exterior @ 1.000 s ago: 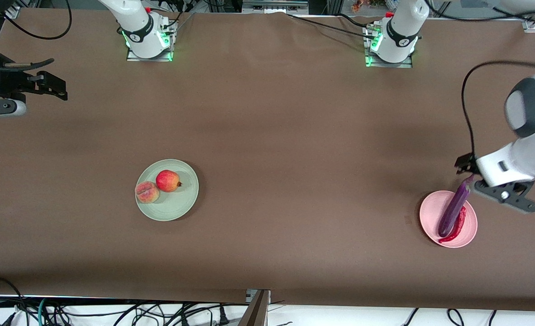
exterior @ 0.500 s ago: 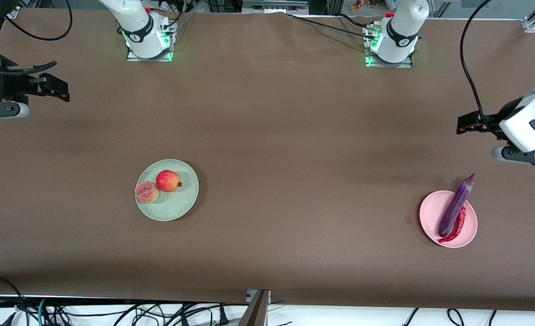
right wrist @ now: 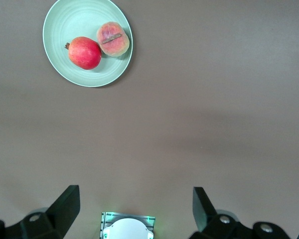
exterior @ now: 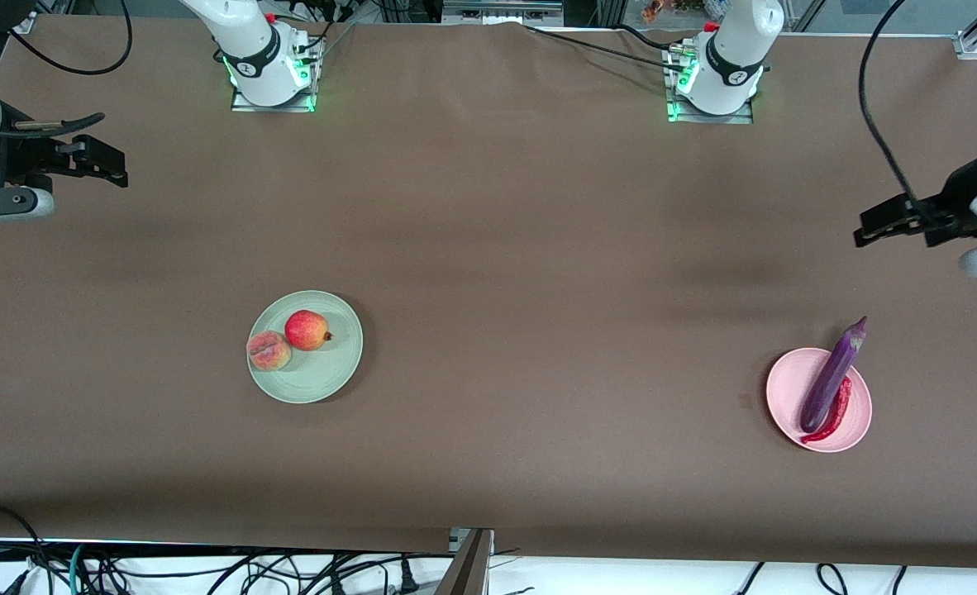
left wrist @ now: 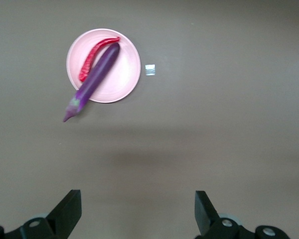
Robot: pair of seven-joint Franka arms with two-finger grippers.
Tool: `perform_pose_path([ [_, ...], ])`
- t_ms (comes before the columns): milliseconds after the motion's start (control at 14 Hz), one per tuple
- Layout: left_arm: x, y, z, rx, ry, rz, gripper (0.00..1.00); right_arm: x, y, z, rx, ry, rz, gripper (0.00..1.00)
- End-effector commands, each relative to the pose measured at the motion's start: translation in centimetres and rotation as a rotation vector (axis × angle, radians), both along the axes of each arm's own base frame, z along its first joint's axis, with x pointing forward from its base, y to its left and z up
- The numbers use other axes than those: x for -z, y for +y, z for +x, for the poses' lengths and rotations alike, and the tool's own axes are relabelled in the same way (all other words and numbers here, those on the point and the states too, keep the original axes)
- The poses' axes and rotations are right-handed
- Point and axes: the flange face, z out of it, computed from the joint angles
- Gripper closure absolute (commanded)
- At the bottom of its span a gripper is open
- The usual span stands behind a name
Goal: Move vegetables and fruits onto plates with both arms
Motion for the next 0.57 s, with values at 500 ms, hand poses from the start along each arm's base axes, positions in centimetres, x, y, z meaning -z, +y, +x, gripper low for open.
perform_pose_path([
  [500,-0.2,-1.9,-3.8,0.059,-0.014,0.068,0.00,-0.4,0.0,0.2,0.010,-0.007,0.015,0.00],
])
